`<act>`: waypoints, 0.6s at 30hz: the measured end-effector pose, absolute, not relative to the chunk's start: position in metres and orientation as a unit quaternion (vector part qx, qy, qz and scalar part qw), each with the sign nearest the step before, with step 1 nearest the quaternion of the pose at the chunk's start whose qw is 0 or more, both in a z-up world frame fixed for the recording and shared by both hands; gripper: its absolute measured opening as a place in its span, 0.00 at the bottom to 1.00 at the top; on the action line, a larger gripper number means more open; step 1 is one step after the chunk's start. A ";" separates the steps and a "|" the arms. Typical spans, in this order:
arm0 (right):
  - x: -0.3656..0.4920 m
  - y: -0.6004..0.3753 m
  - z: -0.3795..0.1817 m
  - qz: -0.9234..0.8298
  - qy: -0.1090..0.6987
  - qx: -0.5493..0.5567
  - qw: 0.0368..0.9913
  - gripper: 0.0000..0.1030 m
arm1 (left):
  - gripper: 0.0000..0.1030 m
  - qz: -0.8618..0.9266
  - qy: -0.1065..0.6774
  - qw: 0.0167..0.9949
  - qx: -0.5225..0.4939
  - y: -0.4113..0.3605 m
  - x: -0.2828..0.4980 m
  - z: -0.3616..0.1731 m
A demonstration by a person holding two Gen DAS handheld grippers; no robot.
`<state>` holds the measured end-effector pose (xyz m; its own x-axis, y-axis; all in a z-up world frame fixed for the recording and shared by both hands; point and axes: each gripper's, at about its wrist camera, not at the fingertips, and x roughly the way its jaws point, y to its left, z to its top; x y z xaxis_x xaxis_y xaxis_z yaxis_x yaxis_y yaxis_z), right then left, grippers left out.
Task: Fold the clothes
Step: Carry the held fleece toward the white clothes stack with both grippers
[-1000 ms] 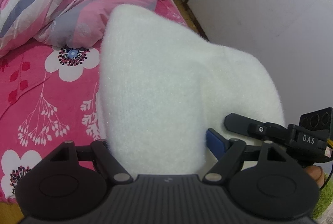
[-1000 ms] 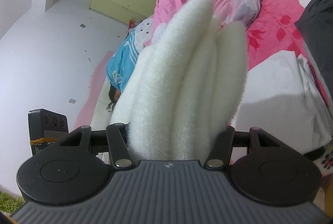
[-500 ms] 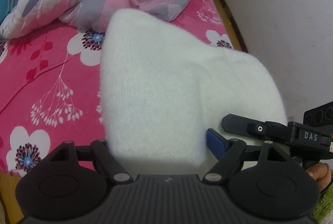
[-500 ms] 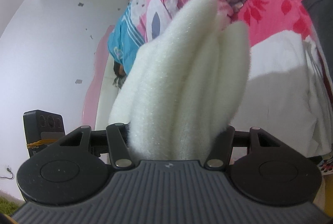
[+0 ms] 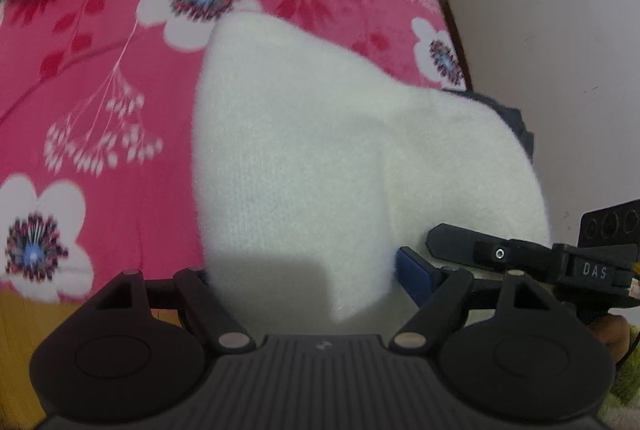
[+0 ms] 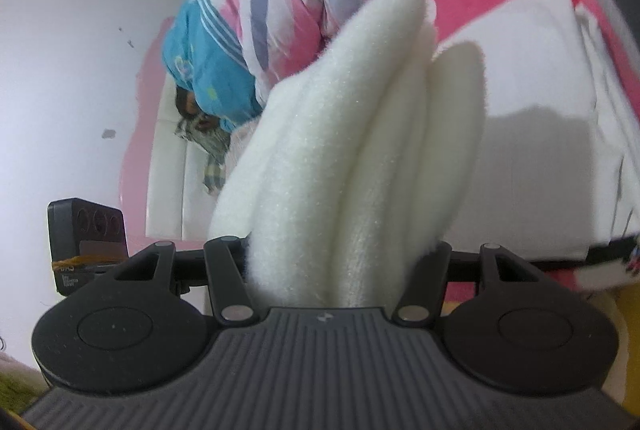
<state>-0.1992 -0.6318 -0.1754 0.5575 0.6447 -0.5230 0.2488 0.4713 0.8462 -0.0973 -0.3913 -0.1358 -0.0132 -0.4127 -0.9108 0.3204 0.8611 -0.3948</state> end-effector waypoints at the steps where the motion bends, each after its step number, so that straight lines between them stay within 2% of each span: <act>1: -0.200 -0.625 -0.178 0.136 0.455 0.495 0.728 0.54 | 0.78 -0.260 0.665 0.699 -0.036 -0.386 -0.099 -0.139; 10: -0.207 -0.594 -0.198 0.140 0.475 0.502 0.709 0.54 | 0.78 -0.241 0.688 0.683 -0.045 -0.354 -0.102 -0.161; 18: -0.174 -0.635 -0.197 0.134 0.440 0.482 0.746 0.54 | 0.78 -0.278 0.652 0.704 -0.047 -0.397 -0.051 -0.162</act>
